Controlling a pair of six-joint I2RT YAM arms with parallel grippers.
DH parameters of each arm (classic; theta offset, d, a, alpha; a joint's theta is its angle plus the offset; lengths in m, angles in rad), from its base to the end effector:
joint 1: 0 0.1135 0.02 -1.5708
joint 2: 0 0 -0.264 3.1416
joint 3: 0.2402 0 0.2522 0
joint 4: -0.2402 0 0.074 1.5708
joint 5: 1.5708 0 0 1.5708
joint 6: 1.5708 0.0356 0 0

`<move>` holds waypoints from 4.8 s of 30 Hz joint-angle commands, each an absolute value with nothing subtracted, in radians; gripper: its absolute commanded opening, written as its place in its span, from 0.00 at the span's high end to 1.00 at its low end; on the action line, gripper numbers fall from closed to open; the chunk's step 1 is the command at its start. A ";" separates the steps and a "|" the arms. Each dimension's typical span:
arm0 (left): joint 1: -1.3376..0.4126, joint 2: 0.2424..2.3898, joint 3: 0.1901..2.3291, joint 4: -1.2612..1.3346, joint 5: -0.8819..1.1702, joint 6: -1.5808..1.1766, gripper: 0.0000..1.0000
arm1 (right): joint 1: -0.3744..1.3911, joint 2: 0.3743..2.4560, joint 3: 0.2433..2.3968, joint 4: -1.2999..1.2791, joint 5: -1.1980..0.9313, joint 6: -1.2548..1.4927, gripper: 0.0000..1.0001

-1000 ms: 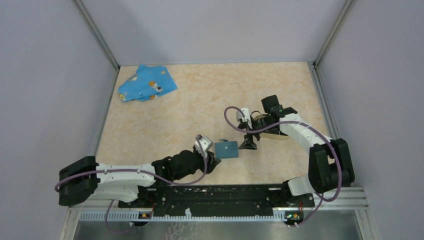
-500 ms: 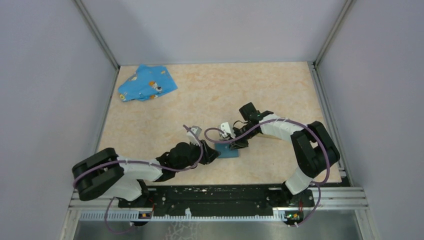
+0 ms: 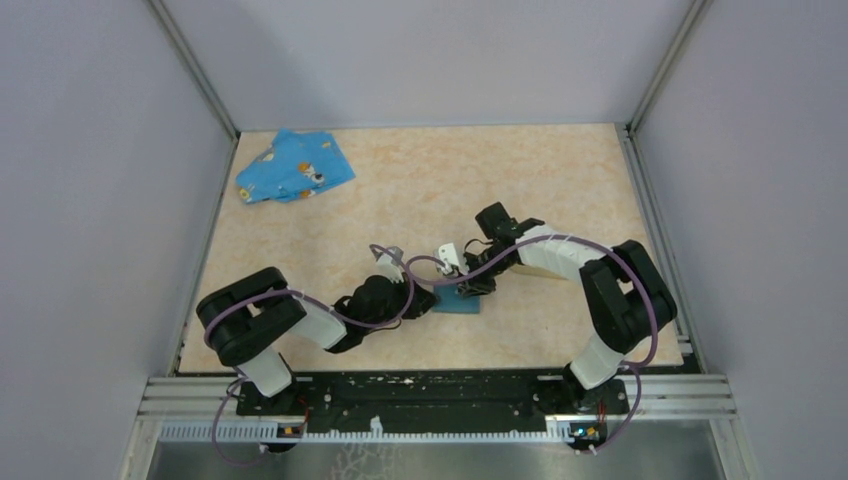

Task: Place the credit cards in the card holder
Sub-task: Close the card holder at the center of the board.

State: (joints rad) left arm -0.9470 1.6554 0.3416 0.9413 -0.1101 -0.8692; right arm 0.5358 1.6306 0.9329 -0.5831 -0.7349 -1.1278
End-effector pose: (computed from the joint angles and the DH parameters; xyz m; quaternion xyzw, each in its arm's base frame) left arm 0.1577 -0.2124 0.1151 0.0011 0.8251 -0.4159 0.3823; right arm 0.2378 0.1690 0.1694 -0.7175 0.5836 0.3007 0.2327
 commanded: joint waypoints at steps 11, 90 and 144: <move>-0.942 1.691 0.356 0.841 -0.086 -0.875 0.90 | 0.580 1.593 1.037 -0.467 -0.704 -1.116 0.61; -0.942 1.836 0.514 0.747 -0.030 -0.959 1.00 | 0.511 1.487 0.854 -0.541 -0.628 -0.704 0.97; -0.942 1.862 0.485 0.844 0.038 -0.971 1.00 | 0.623 1.718 1.187 -0.673 -0.388 -0.486 0.66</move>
